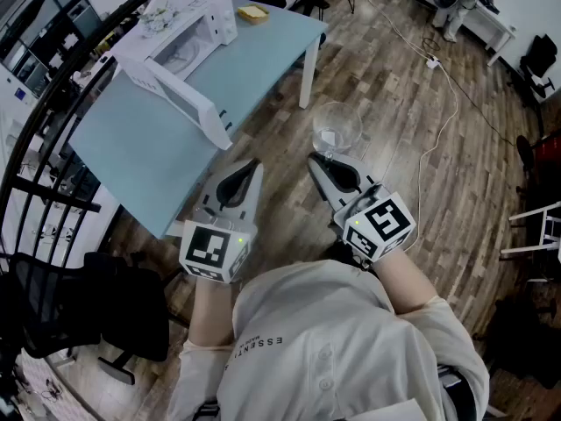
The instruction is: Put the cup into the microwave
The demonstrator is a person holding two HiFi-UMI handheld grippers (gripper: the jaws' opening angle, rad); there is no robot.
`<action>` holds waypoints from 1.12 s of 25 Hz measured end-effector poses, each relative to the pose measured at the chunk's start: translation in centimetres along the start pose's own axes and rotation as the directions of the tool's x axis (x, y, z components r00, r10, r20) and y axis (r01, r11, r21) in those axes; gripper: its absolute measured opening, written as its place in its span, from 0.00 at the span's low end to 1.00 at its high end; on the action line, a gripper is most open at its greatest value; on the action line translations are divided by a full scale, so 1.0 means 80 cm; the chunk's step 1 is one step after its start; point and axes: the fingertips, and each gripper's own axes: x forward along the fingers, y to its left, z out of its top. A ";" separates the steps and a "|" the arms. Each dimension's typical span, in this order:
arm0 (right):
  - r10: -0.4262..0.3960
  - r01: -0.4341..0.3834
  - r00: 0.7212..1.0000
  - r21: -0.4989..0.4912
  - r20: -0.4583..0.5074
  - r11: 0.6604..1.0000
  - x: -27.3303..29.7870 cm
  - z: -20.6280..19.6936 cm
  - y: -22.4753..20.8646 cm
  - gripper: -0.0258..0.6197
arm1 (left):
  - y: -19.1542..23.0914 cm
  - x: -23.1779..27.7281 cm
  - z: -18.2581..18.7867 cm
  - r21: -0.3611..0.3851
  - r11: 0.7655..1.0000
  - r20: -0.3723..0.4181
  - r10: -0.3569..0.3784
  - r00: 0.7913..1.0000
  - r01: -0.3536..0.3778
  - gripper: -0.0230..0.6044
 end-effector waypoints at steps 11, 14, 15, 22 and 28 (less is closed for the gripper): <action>-0.017 0.017 0.999 0.013 -0.029 1.000 0.021 -0.012 -0.020 0.08 | 0.021 0.018 -0.012 -0.020 1.000 -0.013 0.007 1.000 -0.007 0.04; 0.005 -0.004 1.000 0.038 -0.018 0.999 0.027 -0.012 -0.029 0.08 | 0.027 0.028 -0.015 -0.018 1.000 -0.017 0.012 1.000 -0.012 0.04; 0.017 -0.017 1.000 0.046 -0.015 0.999 0.031 -0.012 -0.032 0.07 | 0.030 0.032 -0.016 -0.019 1.000 -0.017 0.017 1.000 -0.018 0.04; 0.089 -0.087 0.995 0.045 -0.050 0.995 0.071 -0.022 -0.073 0.08 | 0.058 0.067 -0.028 -0.042 0.996 -0.034 0.079 0.996 -0.081 0.04; 0.207 -0.204 0.977 0.056 -0.054 0.977 0.135 -0.033 -0.142 0.08 | 0.100 0.133 -0.045 -0.042 0.982 -0.079 0.181 0.980 -0.185 0.04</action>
